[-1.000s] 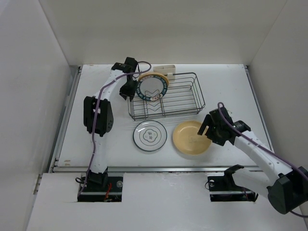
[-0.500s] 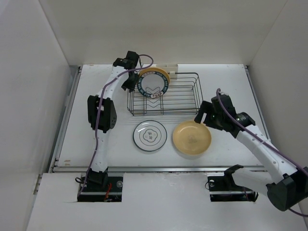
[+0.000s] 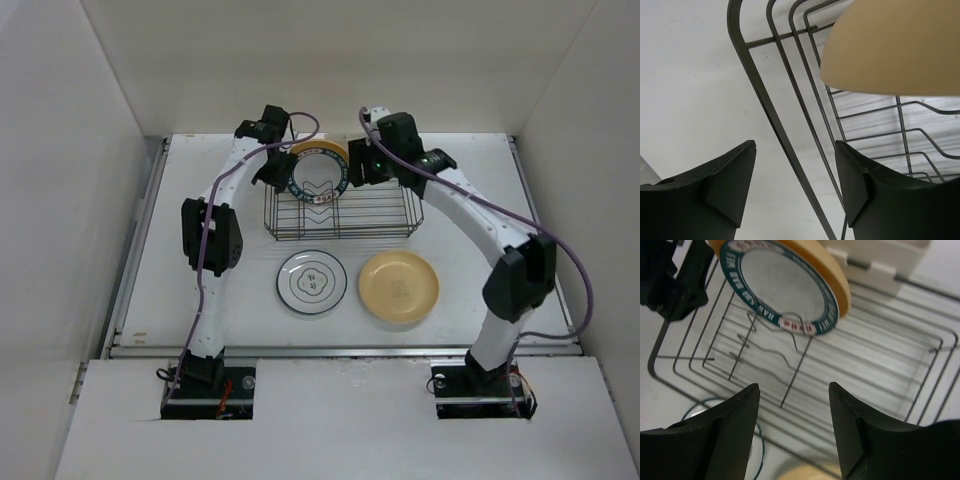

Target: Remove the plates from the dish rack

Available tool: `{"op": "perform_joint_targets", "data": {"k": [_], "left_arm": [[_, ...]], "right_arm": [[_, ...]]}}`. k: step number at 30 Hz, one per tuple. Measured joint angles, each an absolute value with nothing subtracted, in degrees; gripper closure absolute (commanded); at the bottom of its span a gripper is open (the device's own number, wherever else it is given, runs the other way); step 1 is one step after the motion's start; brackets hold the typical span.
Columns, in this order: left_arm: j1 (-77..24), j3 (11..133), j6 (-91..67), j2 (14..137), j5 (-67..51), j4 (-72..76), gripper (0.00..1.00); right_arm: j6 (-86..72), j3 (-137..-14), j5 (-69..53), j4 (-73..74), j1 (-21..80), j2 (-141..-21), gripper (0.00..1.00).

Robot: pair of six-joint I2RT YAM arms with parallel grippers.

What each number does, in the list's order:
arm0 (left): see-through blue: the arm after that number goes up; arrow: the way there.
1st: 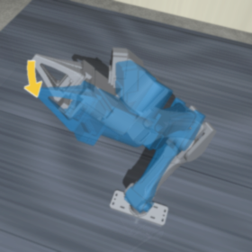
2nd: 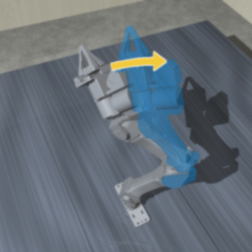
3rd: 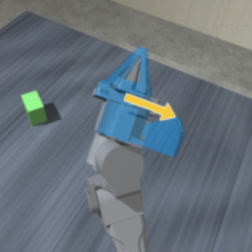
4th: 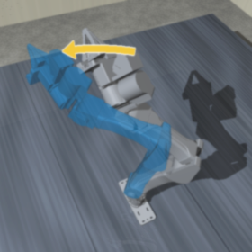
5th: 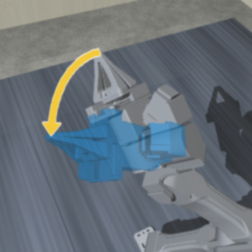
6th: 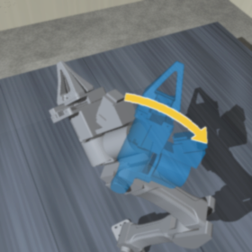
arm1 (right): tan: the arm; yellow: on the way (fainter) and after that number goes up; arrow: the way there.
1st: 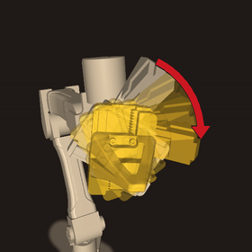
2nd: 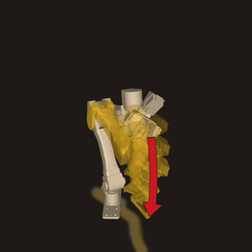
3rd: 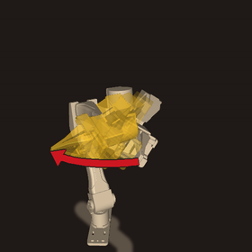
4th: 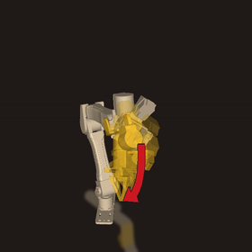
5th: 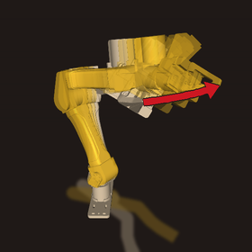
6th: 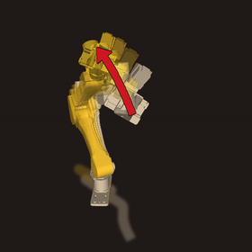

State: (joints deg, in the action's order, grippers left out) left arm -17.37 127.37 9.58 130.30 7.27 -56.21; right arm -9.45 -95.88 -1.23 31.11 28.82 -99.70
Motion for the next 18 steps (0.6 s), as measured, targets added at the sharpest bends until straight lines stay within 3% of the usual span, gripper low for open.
{"op": "perform_joint_targets", "data": {"k": [9, 18], "left_arm": [[-13.23, 127.09, 5.08, 130.26, 0.34, -58.28, 0.44], [-9.93, 125.21, 3.53, 130.28, -11.38, -58.61, 0.51]], "right_arm": [[-2.17, -115.13, -5.06, 28.42, 29.61, -120.44, 0.39], [2.66, -118.41, -0.16, 25.91, 29.61, -124.22, 0.39]]}}
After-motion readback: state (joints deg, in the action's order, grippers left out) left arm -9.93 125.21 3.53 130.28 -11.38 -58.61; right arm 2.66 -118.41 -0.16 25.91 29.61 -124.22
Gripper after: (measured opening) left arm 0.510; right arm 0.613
